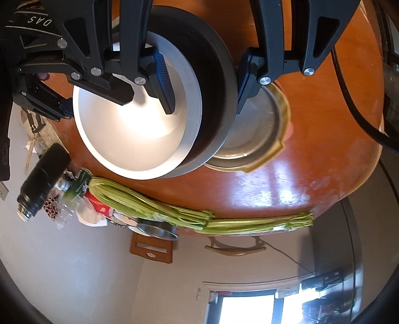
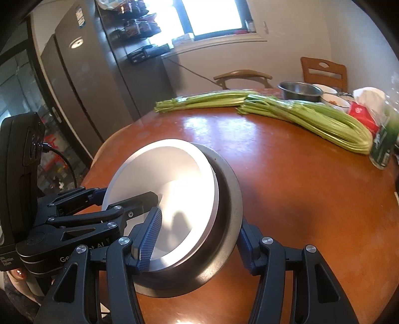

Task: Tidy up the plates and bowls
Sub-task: 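Lift the nested bowl stack with the left gripper and carry it to the steel tray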

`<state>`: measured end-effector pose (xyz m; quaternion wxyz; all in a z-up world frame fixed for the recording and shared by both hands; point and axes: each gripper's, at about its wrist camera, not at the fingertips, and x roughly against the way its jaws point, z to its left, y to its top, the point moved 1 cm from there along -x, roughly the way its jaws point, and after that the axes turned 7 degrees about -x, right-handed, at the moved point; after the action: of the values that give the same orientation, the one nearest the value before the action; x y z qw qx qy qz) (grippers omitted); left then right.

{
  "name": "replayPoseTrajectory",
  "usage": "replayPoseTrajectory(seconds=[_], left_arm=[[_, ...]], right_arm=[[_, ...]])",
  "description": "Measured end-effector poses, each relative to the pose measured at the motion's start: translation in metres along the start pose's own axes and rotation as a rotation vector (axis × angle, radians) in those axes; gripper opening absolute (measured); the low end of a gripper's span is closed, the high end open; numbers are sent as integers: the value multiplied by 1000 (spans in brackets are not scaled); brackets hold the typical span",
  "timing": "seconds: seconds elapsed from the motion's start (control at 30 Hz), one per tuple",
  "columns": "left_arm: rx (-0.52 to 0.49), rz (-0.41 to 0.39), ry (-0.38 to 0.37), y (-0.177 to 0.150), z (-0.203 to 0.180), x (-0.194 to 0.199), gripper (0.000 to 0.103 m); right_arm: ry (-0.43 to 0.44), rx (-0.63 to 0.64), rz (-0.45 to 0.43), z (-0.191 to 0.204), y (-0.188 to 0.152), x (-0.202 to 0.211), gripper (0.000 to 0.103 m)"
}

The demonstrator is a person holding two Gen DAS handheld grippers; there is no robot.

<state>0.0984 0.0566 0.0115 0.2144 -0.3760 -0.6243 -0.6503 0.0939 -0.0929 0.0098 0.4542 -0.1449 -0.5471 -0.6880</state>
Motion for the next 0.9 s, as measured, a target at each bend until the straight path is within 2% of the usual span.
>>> replayPoseTrajectory(seconds=[0.43,0.9], left_arm=[[44,-23,32,14,38,2,45],[84,-16,52,27,67,-11,46]], right_arm=[[21,70,-1,29,20,-23,59],[61,76,27,37,42,-56,59]])
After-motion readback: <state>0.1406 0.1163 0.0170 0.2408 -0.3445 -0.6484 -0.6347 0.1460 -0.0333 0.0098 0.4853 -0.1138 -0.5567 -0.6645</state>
